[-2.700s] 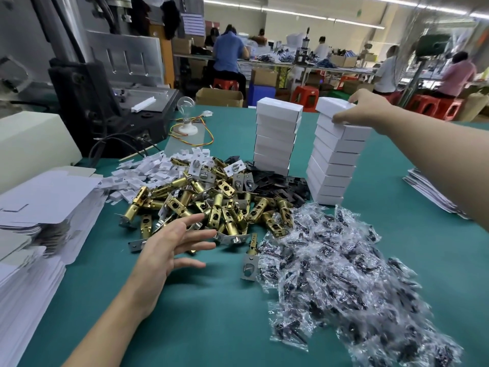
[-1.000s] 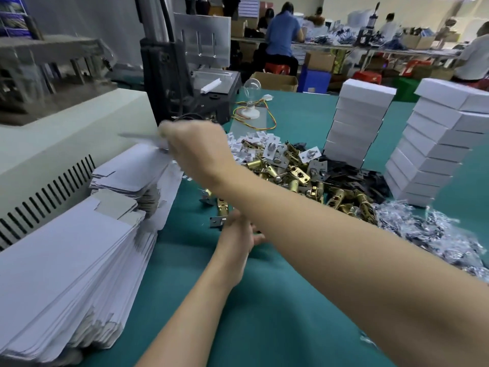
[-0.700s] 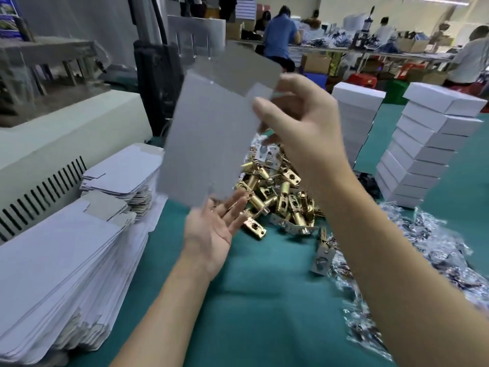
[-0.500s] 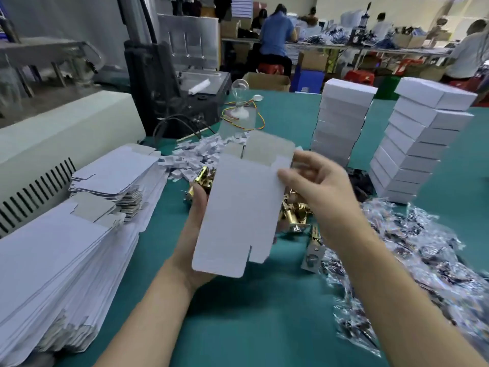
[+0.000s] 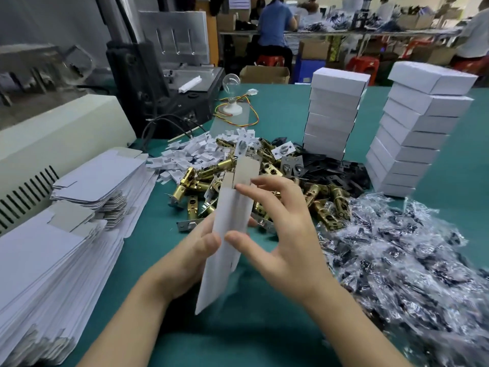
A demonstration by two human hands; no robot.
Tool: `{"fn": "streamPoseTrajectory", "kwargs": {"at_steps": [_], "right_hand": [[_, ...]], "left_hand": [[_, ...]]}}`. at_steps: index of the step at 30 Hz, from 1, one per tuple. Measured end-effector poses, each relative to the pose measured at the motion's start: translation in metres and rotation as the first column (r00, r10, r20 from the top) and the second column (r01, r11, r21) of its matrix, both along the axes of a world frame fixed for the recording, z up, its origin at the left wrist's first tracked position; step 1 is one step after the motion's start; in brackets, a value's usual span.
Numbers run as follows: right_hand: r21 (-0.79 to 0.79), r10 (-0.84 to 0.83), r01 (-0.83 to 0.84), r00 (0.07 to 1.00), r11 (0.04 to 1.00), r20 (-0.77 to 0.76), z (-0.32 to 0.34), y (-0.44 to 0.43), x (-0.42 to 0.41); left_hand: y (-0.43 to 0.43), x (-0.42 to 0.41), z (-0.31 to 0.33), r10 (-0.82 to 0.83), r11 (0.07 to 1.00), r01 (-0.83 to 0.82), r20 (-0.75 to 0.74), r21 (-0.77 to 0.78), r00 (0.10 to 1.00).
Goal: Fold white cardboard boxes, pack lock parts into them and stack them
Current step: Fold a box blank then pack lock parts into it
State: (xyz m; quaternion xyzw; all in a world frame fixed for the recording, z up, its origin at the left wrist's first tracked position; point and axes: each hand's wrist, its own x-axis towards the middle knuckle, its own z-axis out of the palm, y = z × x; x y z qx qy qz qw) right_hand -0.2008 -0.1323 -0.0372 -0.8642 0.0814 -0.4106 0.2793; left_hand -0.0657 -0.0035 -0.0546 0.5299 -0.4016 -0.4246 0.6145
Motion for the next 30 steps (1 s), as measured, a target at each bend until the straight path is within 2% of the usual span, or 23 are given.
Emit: {"fn": "streamPoseTrajectory", "kwargs": {"at_steps": [5, 8, 13, 14, 16, 18, 27, 30], "right_hand": [[0.081, 0.000, -0.006, 0.997, 0.997, 0.071, 0.004, -0.003, -0.002], [0.150, -0.044, 0.031, 0.995, 0.988, 0.088, 0.005, -0.006, -0.003], [0.272, -0.079, 0.044, 0.989, 0.961, 0.122, 0.000, -0.009, -0.001], [0.367, -0.064, 0.017, 0.991, 0.930, 0.117, 0.000, -0.009, 0.000], [0.596, 0.046, -0.102, 0.993, 0.796, 0.108, 0.001, -0.009, 0.000], [0.700, 0.152, -0.170, 0.985, 0.694, 0.088, -0.001, -0.012, 0.000], [0.669, 0.046, -0.075, 0.997, 0.739, 0.061, -0.001, -0.010, -0.002], [0.687, 0.042, -0.073, 0.997, 0.723, 0.062, -0.002, -0.011, -0.002]], "left_hand": [[-0.014, 0.001, 0.017, 0.041, 0.999, -0.044, 0.178, 0.010, 0.983], [-0.007, -0.003, 0.011, 0.022, 1.000, -0.021, 0.126, -0.011, 0.992], [-0.005, 0.002, 0.005, 0.158, 0.987, -0.158, -0.021, 0.014, 0.987], [-0.006, 0.002, 0.004, 0.188, 0.982, -0.187, -0.057, 0.025, 0.981], [-0.006, 0.002, 0.002, 0.226, 0.974, -0.224, -0.121, 0.025, 0.967], [-0.007, 0.000, 0.003, 0.244, 0.970, -0.242, -0.147, 0.030, 0.958], [-0.011, -0.003, -0.003, 0.345, 0.937, -0.348, -0.105, -0.009, 0.933], [-0.011, -0.004, -0.002, 0.409, 0.912, -0.407, 0.041, -0.045, 0.912]]}}
